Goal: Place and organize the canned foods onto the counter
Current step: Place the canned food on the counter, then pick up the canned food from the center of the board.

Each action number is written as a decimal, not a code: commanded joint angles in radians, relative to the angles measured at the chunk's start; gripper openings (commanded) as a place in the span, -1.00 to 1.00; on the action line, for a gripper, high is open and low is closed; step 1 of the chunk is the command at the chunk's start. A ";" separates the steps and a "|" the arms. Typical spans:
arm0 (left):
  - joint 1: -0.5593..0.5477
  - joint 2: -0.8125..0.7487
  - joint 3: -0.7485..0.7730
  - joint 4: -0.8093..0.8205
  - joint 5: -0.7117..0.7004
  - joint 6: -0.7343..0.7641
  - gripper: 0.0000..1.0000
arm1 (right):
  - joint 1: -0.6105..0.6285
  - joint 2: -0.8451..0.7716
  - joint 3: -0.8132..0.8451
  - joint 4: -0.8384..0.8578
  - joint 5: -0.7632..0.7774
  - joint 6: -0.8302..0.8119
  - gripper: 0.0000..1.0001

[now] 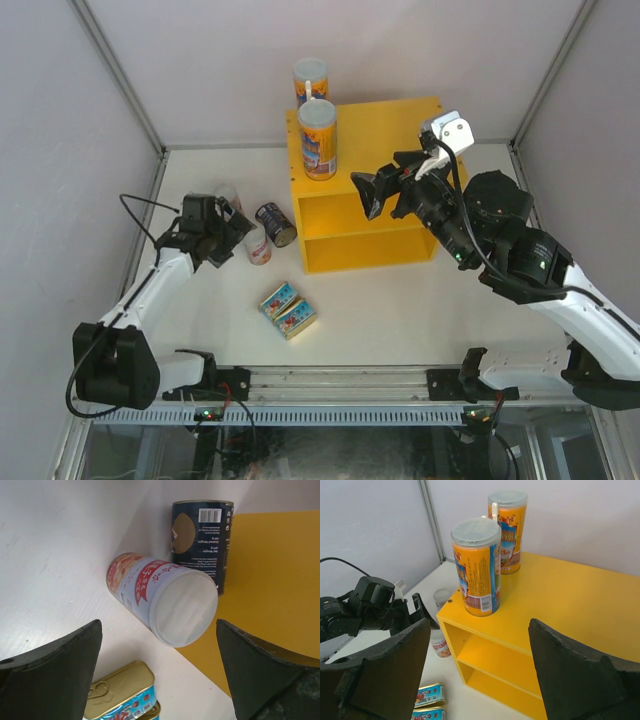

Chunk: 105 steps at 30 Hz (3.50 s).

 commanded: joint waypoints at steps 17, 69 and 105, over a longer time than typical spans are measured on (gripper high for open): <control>-0.028 0.136 0.162 0.005 -0.053 0.244 0.96 | -0.008 -0.018 -0.029 0.043 -0.001 0.023 0.56; -0.121 0.244 0.134 -0.026 -0.083 0.340 -1.00 | -0.152 0.029 0.011 -0.026 -0.135 0.077 0.53; -0.490 -0.324 0.200 -0.350 -0.264 0.310 -1.00 | -0.100 -0.125 -0.066 -0.065 0.068 0.138 0.50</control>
